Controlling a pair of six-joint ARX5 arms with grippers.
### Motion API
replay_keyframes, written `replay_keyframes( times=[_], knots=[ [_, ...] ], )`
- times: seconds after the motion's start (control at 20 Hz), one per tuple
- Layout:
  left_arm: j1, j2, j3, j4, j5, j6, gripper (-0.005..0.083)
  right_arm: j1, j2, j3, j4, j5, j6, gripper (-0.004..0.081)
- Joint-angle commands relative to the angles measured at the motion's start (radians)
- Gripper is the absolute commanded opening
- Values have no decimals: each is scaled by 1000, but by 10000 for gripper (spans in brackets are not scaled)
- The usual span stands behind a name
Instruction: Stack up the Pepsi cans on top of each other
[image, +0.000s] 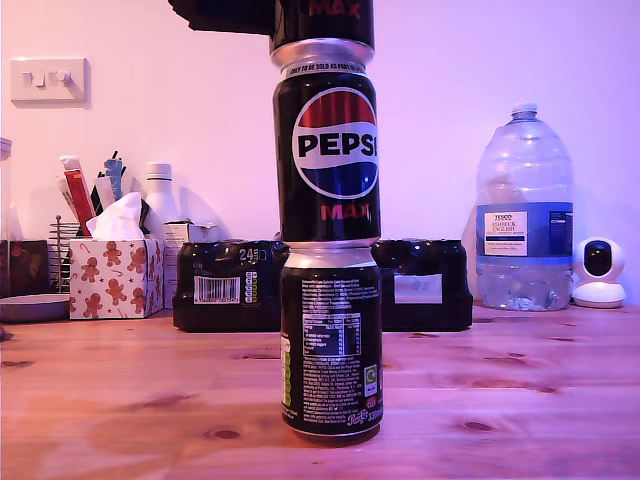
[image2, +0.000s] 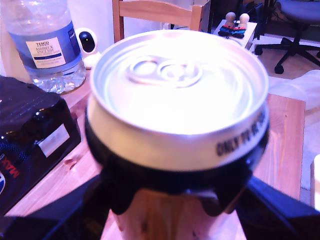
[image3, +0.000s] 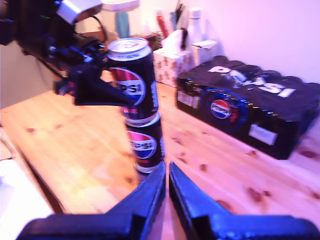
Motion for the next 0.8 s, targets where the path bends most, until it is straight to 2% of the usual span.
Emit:
replay_keyframes(
  times=[0.0, 0.3, 0.75],
  knots=[
    [-1, 7, 11, -7, 3, 1, 389, 4, 4, -17, 7, -4, 10, -10],
    [-1, 19, 23, -13, 3, 1, 351, 4, 4, -17, 2, -11, 10, -10],
    [-1, 70, 85, -58, 3, 5, 352, 4, 4, -17, -11, -11, 10, -10]
  ],
)
